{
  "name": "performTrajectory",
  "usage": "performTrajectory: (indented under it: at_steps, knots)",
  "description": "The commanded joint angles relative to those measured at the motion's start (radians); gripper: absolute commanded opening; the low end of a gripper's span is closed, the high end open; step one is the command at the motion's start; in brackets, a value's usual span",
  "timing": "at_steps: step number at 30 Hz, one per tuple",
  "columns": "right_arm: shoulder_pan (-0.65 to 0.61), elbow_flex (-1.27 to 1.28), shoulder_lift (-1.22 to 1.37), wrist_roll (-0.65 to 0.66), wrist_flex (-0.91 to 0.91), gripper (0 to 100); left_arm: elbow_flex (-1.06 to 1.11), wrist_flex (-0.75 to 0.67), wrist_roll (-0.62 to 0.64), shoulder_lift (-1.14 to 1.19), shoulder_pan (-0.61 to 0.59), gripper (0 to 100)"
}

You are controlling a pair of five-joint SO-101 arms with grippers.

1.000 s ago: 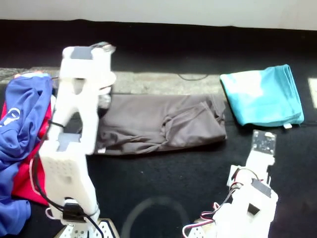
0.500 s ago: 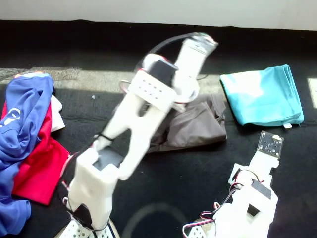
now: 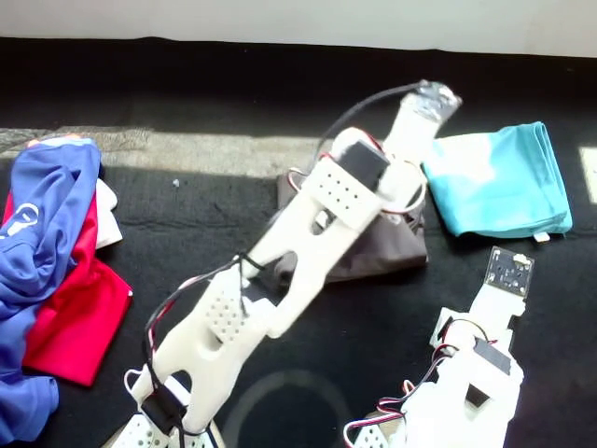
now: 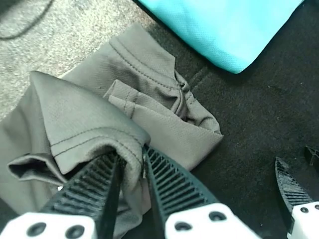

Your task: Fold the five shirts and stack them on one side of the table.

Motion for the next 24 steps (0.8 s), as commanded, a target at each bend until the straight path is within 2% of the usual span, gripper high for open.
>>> performTrajectory:
  at_steps: [1,7,13,15,21,24]
  knots:
    - [0.039,0.008,-0.001,-0.009,-0.013,18.3,-0.077,-0.061,0.006,0.039,0.008,1]
    - [0.039,0.008,-0.001,-0.009,-0.013,18.3,-0.127,-0.098,0.006,0.111,0.010,2]
    - [0.039,0.008,-0.001,-0.009,-0.013,18.3,-0.128,-0.091,0.020,0.116,0.002,21]
    - [0.039,0.008,-0.001,-0.009,-0.013,18.3,-0.165,-0.063,0.052,0.091,-0.012,25]
    - [0.039,0.008,-0.001,-0.009,-0.013,18.3,-0.302,0.164,0.057,0.013,-0.130,20]
    - [0.039,0.008,-0.001,-0.009,-0.013,18.3,-0.309,0.195,0.060,0.025,-0.234,4]
